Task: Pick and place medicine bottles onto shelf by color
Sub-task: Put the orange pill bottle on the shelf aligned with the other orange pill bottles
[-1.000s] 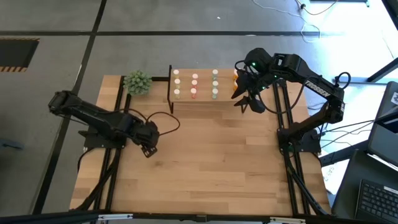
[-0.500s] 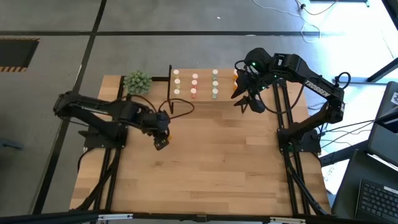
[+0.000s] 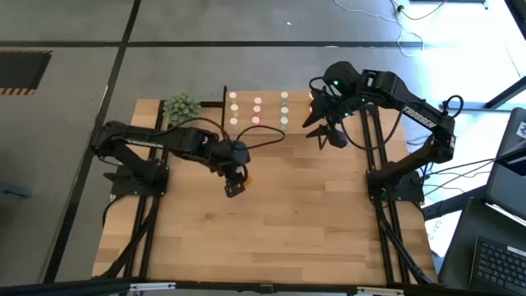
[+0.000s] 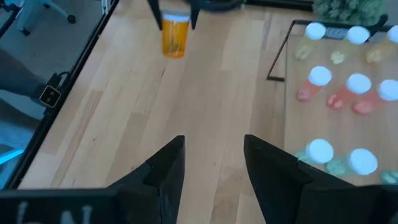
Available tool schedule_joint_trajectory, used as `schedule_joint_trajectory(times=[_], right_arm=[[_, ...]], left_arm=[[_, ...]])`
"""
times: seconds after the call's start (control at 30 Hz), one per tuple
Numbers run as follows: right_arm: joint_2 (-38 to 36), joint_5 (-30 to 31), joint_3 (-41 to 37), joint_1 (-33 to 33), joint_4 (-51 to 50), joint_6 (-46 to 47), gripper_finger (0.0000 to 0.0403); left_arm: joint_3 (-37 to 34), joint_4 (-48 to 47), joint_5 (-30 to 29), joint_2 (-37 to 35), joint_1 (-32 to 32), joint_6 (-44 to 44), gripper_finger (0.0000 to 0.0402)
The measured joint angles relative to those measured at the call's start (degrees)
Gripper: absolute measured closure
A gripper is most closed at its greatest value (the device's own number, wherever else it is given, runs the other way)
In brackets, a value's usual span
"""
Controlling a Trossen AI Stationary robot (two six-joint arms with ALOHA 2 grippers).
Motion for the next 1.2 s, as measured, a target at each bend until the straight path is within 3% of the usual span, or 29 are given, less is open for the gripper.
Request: schedule_joint_trajectory(times=[0.4, 0.73, 0.97, 1.2], right_arm=[[0.1, -0.3, 0.0, 0.1, 3.1, 0.0, 0.0235], [0.2, -12.5, 0.0, 3.2, 2.2, 0.1, 0.0235], [2.0, -5.1, 0.0, 7.4, 2.4, 11.6, 0.0235], [3.9, -1.5, 0.0, 9.0, 2.4, 10.3, 0.0235]], left_arm=[[8.5, 0.0, 0.9, 5.9, 1.2, 3.3, 0.0203], [8.8, 1.3, 0.5, 5.1, 3.1, 3.3, 0.0203], [8.7, 4.2, 0.2, 5.1, 3.8, 4.6, 0.0203], [8.7, 4.2, 0.2, 5.1, 4.3, 4.7, 0.0203]])
